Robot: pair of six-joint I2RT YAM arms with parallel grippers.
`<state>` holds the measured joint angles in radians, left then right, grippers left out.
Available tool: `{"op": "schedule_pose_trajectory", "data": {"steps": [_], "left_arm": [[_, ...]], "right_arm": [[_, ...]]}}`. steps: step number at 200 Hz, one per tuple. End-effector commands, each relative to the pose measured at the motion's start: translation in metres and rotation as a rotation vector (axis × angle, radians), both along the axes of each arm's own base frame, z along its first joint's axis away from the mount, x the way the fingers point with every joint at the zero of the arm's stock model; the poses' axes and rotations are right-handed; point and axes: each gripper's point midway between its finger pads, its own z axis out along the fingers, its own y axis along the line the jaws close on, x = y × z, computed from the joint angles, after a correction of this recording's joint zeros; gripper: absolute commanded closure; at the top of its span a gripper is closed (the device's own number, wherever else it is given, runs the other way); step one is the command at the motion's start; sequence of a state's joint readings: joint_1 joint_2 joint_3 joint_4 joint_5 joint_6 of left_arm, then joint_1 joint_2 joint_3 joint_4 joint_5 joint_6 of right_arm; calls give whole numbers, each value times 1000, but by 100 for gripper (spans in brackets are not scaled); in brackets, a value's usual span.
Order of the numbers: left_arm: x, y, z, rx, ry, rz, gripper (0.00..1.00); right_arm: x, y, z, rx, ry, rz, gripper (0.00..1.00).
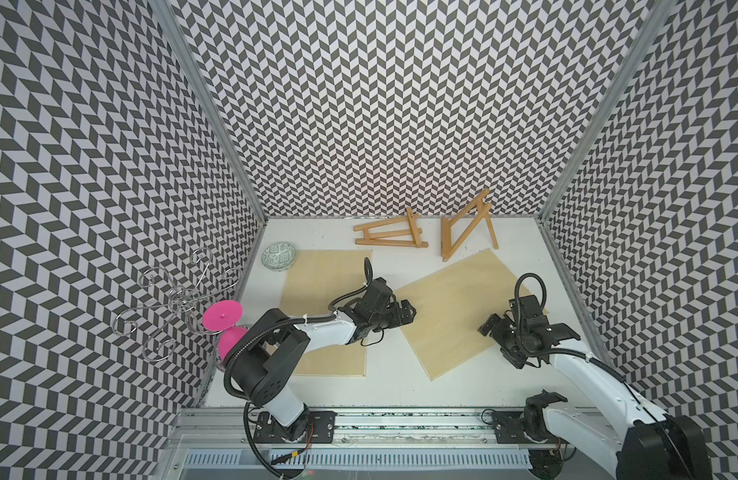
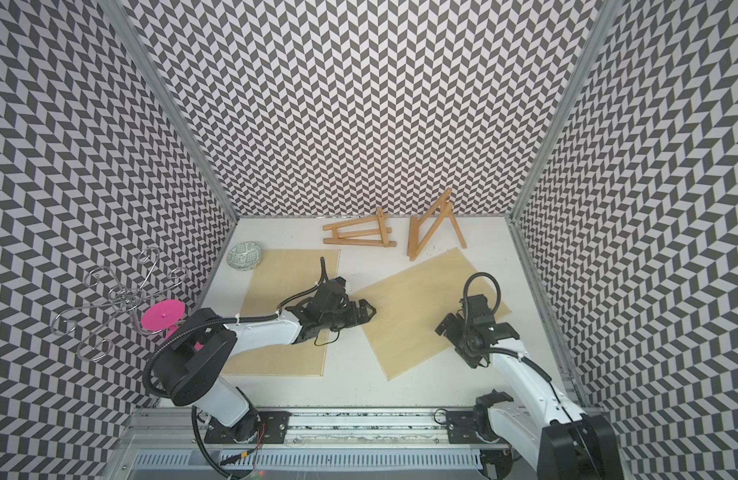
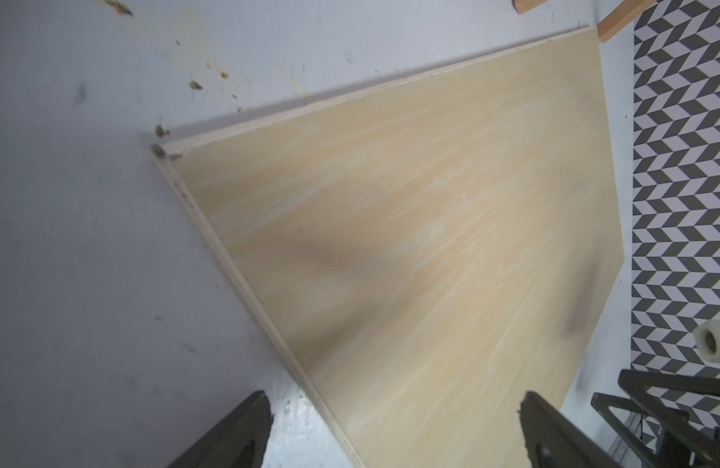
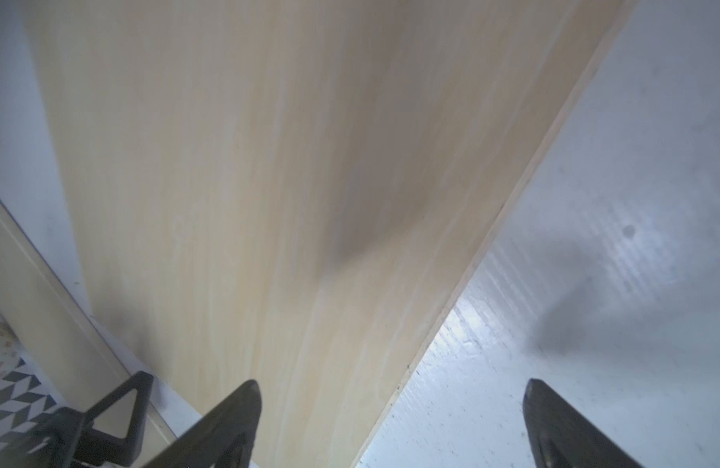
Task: Assemble the easel
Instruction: Adjust the drawing board at the center of the board.
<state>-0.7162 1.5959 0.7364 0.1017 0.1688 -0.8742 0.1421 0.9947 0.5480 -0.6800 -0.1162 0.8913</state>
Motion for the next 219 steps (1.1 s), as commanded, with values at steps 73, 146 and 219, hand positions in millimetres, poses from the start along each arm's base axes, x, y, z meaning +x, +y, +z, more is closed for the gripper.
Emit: {"op": "schedule_pose_trajectory", "data": {"steps": [73,146,219], "left_arm": [[-45,-14,15,-66,47,1,2],[-49,-4,6,-62,55,34,1],[-38,-10,-10,-45,74,38,0]], "right_arm": [[167,-146,56,-264,-319,-109,1],[212,-153,9,-91,-276,8,1],[186,-140,-30,-27,-153,-14,1]]}}
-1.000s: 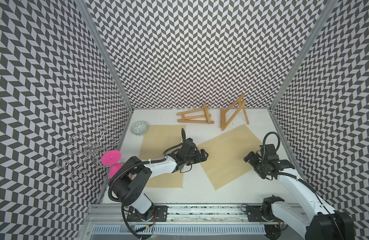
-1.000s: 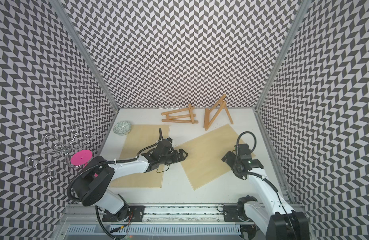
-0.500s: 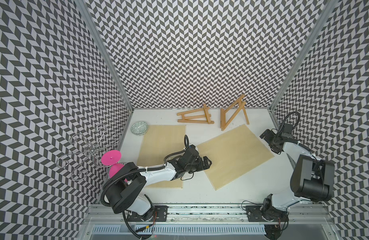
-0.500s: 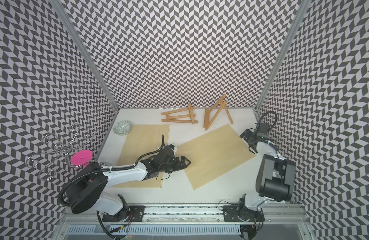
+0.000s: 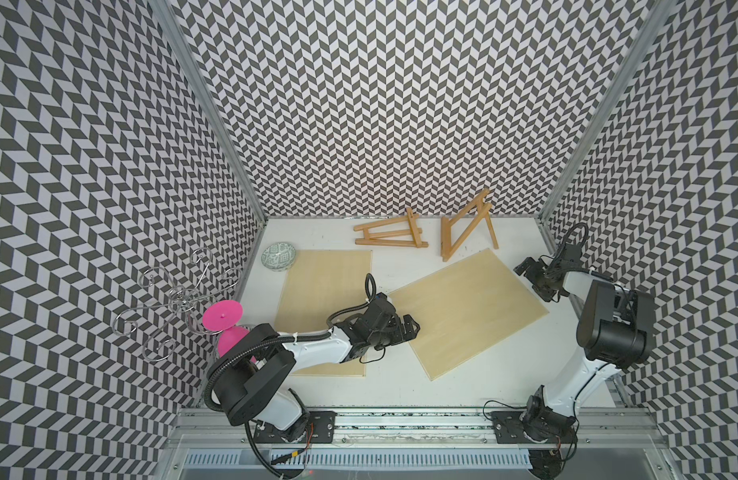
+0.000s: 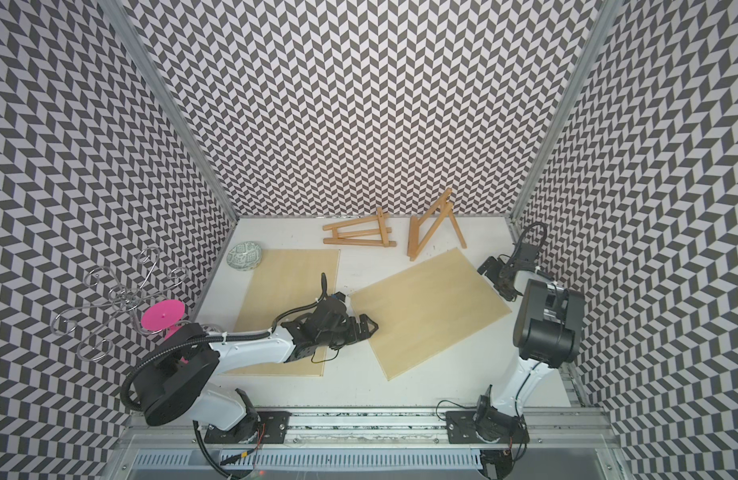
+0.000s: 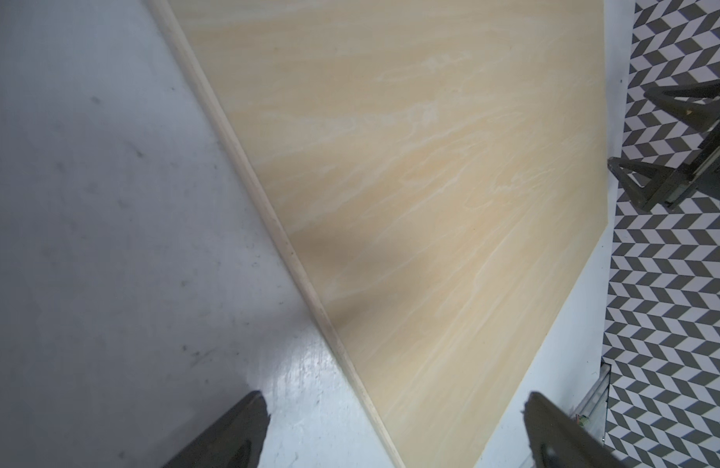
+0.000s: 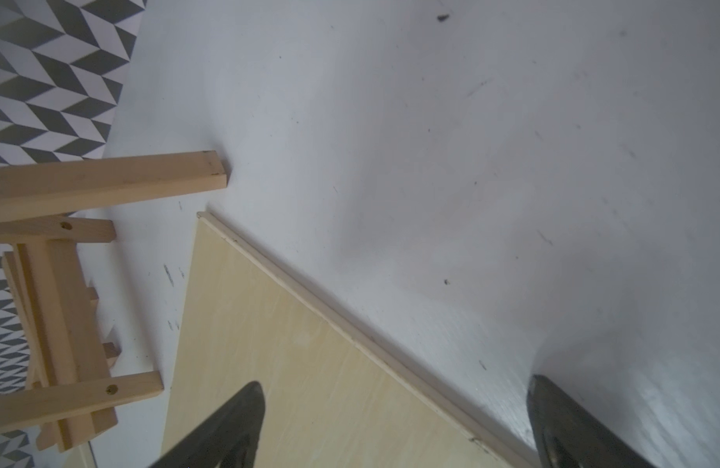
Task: Assemble the easel
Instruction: Adjust the drawing board at the center of the board.
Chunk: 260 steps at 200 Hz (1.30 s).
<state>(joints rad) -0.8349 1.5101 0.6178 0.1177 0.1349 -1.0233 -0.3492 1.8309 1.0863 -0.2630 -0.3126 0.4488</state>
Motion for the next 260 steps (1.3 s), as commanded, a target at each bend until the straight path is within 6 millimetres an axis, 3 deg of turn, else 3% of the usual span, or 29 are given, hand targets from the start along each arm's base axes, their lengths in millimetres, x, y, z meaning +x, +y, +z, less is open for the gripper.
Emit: {"op": "schedule_pose_trajectory", "data": {"steps": [1,59,80,142,178,210,232,260], "left_arm": [[14,-4,1,-12,-11,31,0],[24,2,-15,-11,27,58,0],[29,0,-12,-67,32,38,1],[29,-14,16,-179,16,-34,2],[44,1,10,-150,7,9,2],[66,5,4,-71,-11,-14,2],[74,6,1,-76,-12,-8,2],[75,-5,5,-124,5,-55,3]], "right_arm": [[-19,12,-14,34,51,3,1],[-80,33,-33,52,145,1,1],[-99,38,-38,47,179,16,1],[-151,96,-55,164,260,151,1],[-181,122,-56,202,302,214,1],[-187,156,-45,255,279,272,1],[-190,164,-44,231,305,326,1],[-193,177,-40,234,297,405,1]]}}
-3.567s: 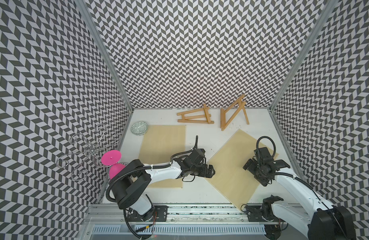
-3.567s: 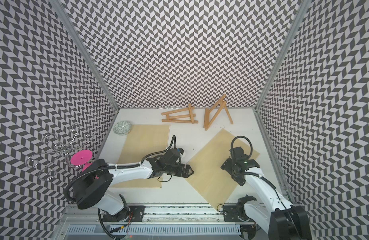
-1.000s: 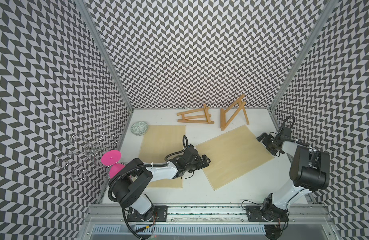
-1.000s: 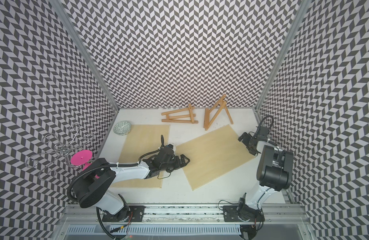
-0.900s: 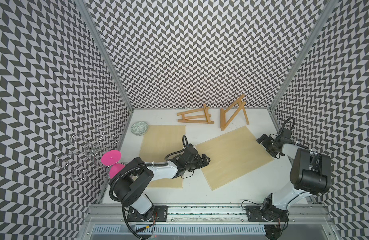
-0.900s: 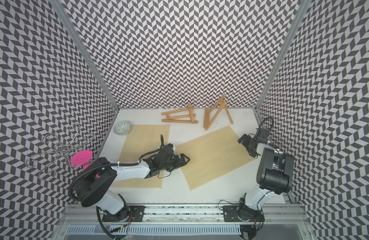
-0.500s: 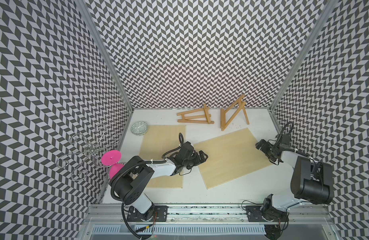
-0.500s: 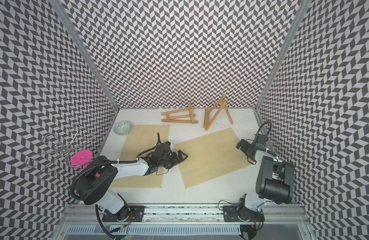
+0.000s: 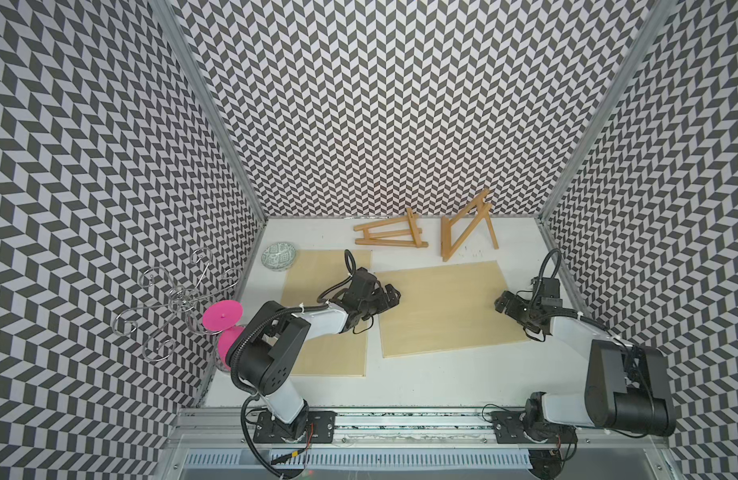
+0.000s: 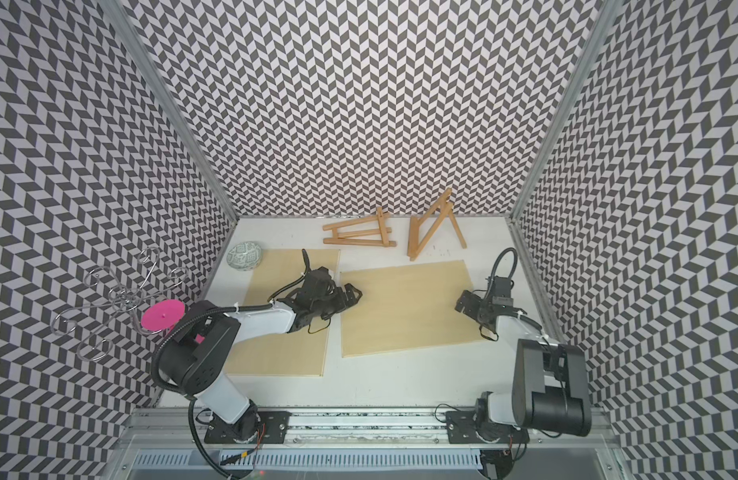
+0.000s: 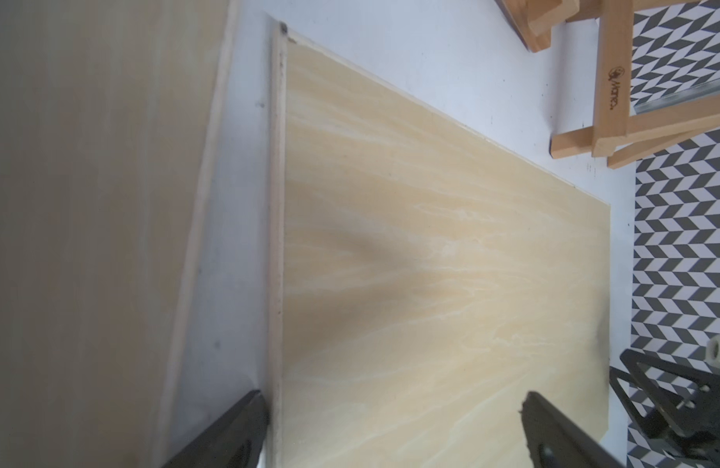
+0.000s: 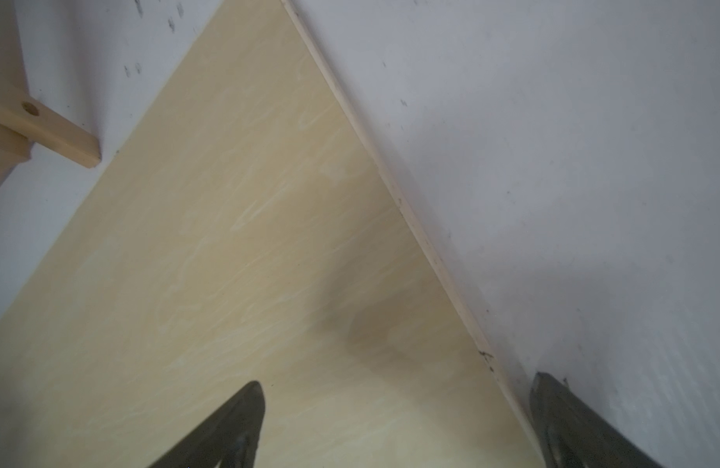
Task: Assemble the easel
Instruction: Adjust the drawing board at the center of the board.
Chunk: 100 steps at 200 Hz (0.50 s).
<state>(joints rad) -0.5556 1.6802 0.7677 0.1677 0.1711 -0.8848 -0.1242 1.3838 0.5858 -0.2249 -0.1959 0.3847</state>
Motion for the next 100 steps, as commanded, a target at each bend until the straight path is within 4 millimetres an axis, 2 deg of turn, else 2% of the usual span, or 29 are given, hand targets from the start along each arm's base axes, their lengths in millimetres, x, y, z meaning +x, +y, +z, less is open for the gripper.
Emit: {"op": "schedule_pose_trajectory", "data": {"steps": [1,21,34,58,75,100], "left_arm": [[-33,-53,5,-151,83,-221,3],[-36,-64,23,-220,71,-267,5],[-41,-67,31,-238,69,-295,5],[-39,-64,34,-209,56,-295,4],[-38,-66,34,-211,56,-309,4],[-36,-66,32,-204,63,-306,4]], "right_arm": [[-79,85,-27,332,315,174,1],[-86,114,-23,377,332,295,0],[-90,124,-19,389,325,344,0],[-87,141,-7,389,275,436,0],[-81,138,-7,336,264,438,0],[-51,132,-1,286,169,429,1]]}}
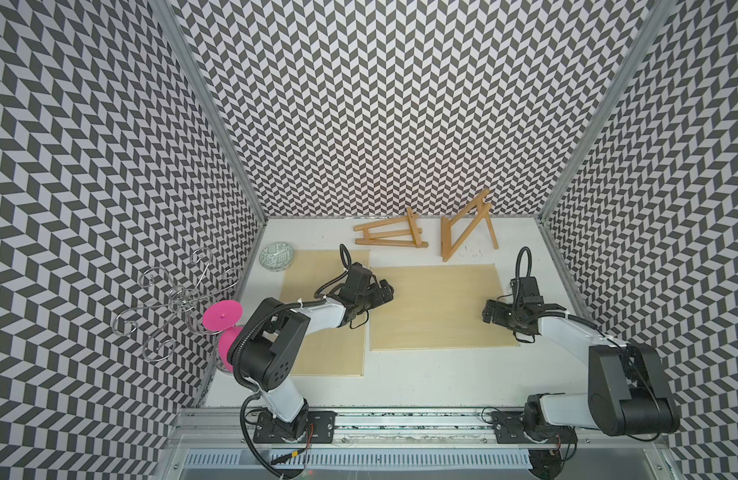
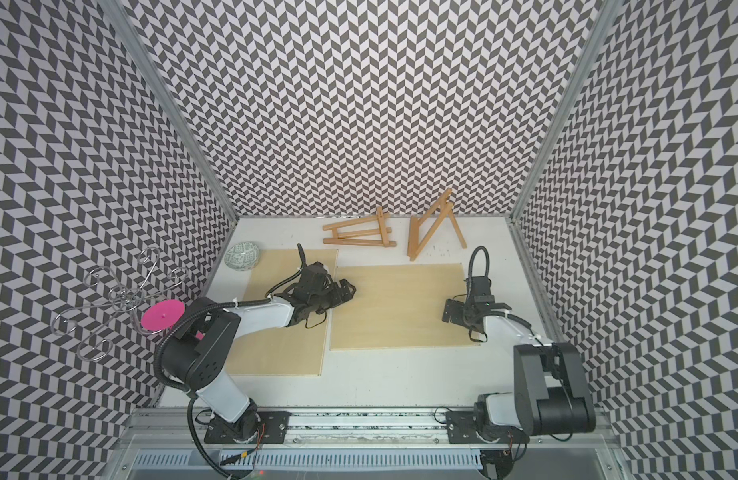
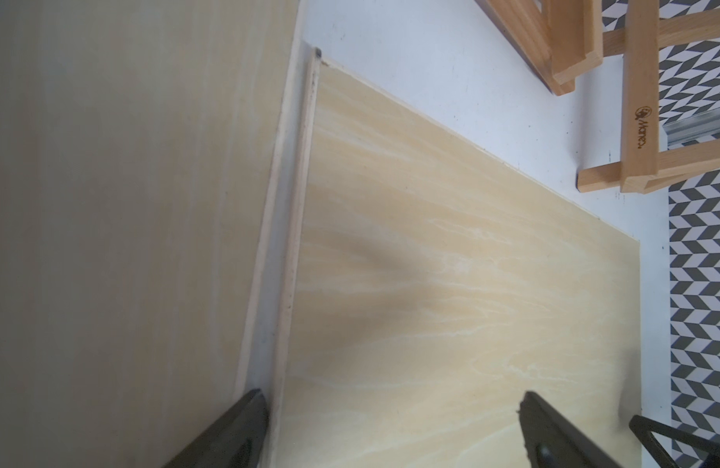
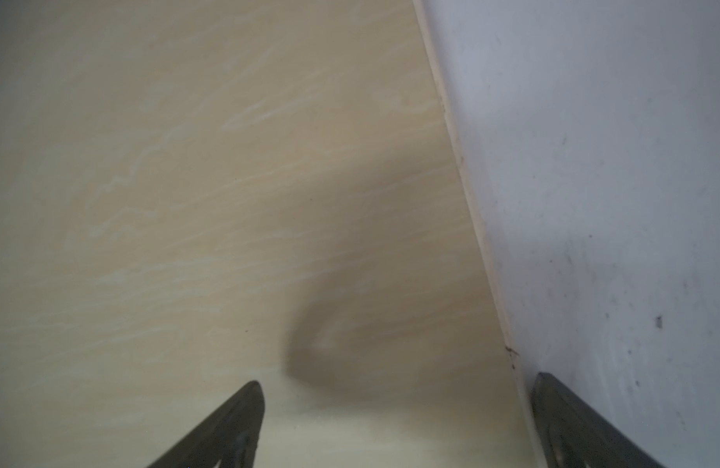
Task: Assemble the easel
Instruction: Adjust the drawing board at the center of the board.
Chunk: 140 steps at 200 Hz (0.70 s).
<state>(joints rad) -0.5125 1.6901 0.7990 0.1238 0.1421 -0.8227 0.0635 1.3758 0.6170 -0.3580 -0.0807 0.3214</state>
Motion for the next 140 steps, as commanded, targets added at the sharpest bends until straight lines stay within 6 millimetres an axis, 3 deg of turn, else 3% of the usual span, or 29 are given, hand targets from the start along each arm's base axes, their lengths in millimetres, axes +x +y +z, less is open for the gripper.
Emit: {"op": "schedule_pose_trajectory", "data": {"steps": [1,35,80,140], "left_arm": [[-51,-84,33,-262,91,-327,4],[-54,-89,36,-301,94,-353,4],[-73,-113,78,-445,59,-462,4],[-98,-126,115,-559,37,-560,4]], "right_arm": [[-31,94,4,408,132,221,1],[-12,98,9,429,92,276,1],[-18,119,37,559,41,375,0],[-31,128,42,630,46,401,0]]}}
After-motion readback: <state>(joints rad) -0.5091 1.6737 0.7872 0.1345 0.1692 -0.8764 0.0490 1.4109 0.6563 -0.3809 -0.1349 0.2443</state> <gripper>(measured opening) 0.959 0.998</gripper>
